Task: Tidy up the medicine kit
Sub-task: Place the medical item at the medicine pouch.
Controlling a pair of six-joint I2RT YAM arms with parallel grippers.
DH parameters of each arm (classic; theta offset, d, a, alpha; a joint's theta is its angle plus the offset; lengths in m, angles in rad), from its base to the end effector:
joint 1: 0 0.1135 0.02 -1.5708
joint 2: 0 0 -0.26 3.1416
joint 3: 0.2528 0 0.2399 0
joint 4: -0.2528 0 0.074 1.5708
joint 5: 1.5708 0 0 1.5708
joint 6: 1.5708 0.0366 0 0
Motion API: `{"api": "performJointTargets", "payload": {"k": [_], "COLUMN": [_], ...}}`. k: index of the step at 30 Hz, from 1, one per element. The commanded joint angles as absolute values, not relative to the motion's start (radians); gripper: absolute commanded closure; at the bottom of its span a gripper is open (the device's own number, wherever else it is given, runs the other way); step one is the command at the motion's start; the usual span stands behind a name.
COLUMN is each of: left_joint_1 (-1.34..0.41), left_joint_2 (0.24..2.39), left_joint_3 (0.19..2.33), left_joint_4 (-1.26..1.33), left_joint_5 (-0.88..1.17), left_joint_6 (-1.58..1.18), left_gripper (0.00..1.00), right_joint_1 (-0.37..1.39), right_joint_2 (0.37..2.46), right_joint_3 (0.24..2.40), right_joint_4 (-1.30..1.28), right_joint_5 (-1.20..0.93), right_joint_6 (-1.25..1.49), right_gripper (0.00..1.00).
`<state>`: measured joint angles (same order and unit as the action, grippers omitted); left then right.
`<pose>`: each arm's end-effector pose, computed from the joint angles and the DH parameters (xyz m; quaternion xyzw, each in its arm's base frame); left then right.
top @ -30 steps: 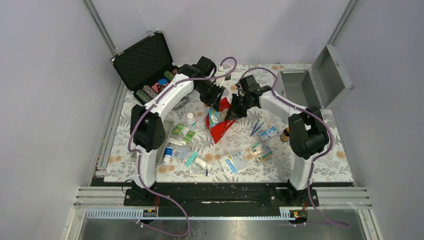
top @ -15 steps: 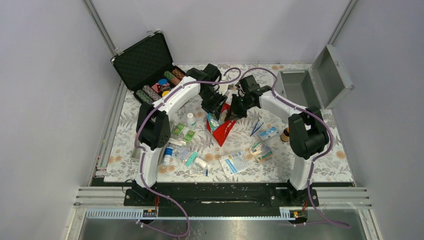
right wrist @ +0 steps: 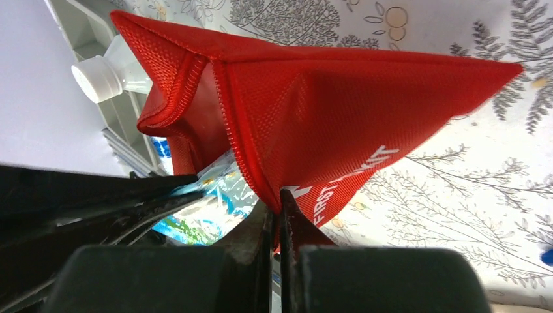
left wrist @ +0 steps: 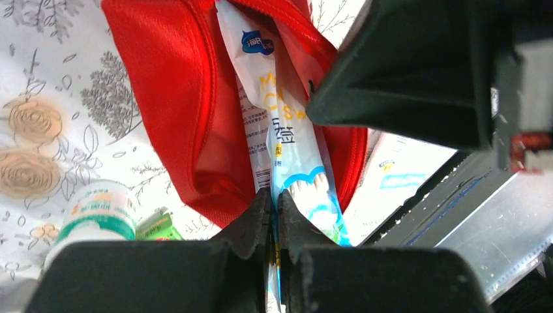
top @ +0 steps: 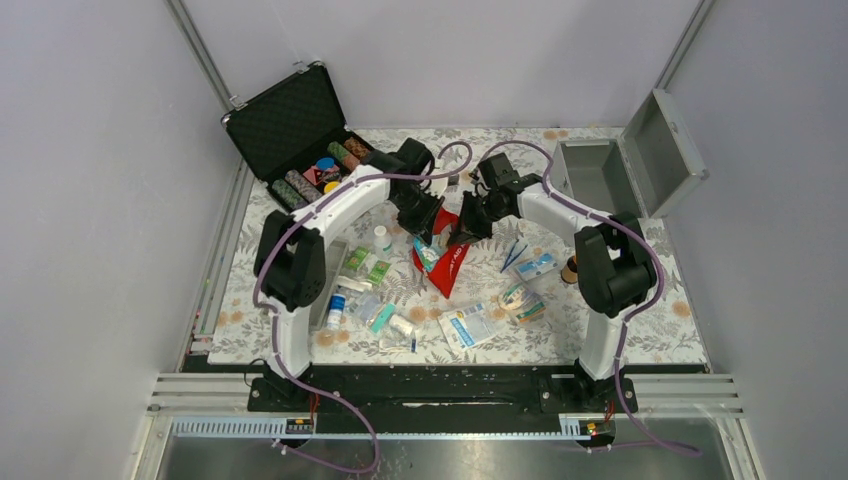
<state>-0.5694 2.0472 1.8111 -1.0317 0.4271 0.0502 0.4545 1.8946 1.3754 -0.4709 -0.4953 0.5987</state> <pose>0.3381 -0.2344 0.2461 0.3250 0.9103 -0.2403 0.0888 0.3450 0.1879 0.2080 -0.0031 0.9316 0.3425 0.1219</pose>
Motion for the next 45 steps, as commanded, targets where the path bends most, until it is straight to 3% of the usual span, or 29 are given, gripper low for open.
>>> {"api": "performJointTargets", "payload": {"k": [1, 13, 27, 31, 37, 40, 45], "left_joint_1": [-0.581, -0.676, -0.708, -0.673, -0.581, -0.578, -0.576], "left_joint_2": [1.837, 1.674, 1.707, 1.690, 1.721, 1.734, 1.731], "left_joint_3": [1.667, 1.241, 1.276, 1.167, 0.966, 0.901, 0.826], "left_joint_4": [-0.788, -0.245, -0.125, -0.003, 0.342, 0.504, 0.669], "left_joint_5": [0.366, 0.186, 0.078, 0.160, 0.466, 0.571, 0.571], "left_joint_6": [-0.023, -0.020, 0.099, -0.009, -0.297, -0.436, -0.560], "left_gripper": [1.00, 1.00, 1.00, 1.00, 1.00, 1.00, 1.00], "right_joint_1": [0.459, 0.454, 0.443, 0.433, 0.421, 0.385, 0.351], "right_joint_2": [1.911, 1.938, 1.955, 1.994, 2.053, 2.022, 2.023], "right_joint_3": [1.371, 1.342, 1.367, 1.396, 1.498, 1.449, 1.450], "right_joint_4": [-0.418, -0.316, -0.435, -0.442, -0.666, -0.587, -0.567], "right_joint_5": [-0.589, -0.735, -0.799, -0.943, -0.906, -0.894, -0.912], "right_joint_6": [0.652, 0.737, 0.566, 0.494, 0.270, 0.329, 0.329], "right_gripper": [1.00, 1.00, 1.00, 1.00, 1.00, 1.00, 1.00]}}
